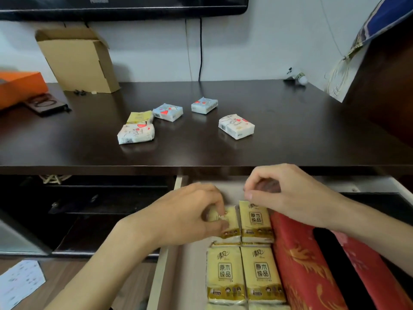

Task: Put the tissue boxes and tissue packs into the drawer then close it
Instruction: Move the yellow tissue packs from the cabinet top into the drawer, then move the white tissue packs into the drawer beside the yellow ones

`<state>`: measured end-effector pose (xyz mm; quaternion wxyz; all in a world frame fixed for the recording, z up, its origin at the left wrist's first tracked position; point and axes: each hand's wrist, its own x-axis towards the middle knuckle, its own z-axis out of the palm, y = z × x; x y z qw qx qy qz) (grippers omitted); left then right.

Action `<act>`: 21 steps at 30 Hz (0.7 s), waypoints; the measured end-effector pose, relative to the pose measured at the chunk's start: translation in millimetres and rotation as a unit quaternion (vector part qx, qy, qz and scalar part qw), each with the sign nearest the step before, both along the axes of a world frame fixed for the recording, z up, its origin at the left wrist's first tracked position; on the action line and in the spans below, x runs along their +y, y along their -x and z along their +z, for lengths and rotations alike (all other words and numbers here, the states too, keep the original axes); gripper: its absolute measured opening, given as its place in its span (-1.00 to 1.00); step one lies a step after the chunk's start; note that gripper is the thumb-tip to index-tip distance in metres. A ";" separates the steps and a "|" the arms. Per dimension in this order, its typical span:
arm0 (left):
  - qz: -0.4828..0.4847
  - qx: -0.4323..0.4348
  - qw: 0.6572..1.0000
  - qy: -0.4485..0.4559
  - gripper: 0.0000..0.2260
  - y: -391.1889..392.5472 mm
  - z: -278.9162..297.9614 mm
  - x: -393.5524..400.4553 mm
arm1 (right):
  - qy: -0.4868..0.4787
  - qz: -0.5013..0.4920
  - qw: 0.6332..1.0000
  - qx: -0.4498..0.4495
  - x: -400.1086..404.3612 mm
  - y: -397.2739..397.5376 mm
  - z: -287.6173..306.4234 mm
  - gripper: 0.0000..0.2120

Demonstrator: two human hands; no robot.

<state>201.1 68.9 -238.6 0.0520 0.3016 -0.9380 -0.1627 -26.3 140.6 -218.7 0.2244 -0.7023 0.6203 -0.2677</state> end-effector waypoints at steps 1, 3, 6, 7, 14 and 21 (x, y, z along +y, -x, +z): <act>0.001 0.029 1.000 -0.008 -0.80 -4.5 6.7 -2.5 | 0.028 0.013 0.999 -0.030 -1.7 -2.7 4.1 -0.94; 0.019 0.109 0.993 -0.032 -0.85 -17.8 21.6 -8.9 | 0.081 0.036 0.994 -0.067 -7.2 -10.9 12.0 -0.92; 0.080 0.224 0.971 -0.035 -0.91 -43.9 37.6 -23.6 | 0.128 0.043 0.988 -0.081 -26.1 -26.5 19.0 -0.89; 0.103 0.254 0.961 -0.020 -0.92 -52.3 39.7 -29.8 | 0.135 0.041 0.987 -0.076 -35.5 -32.0 20.3 -0.87; 0.300 0.269 0.904 0.143 -0.73 -80.4 29.4 -86.5 | 0.165 -0.057 0.977 0.121 -122.6 -47.2 19.6 -0.71; 0.327 0.102 0.921 0.184 -0.64 -74.1 12.9 -108.6 | 0.116 -0.157 0.957 0.216 -150.6 -20.9 4.2 -0.56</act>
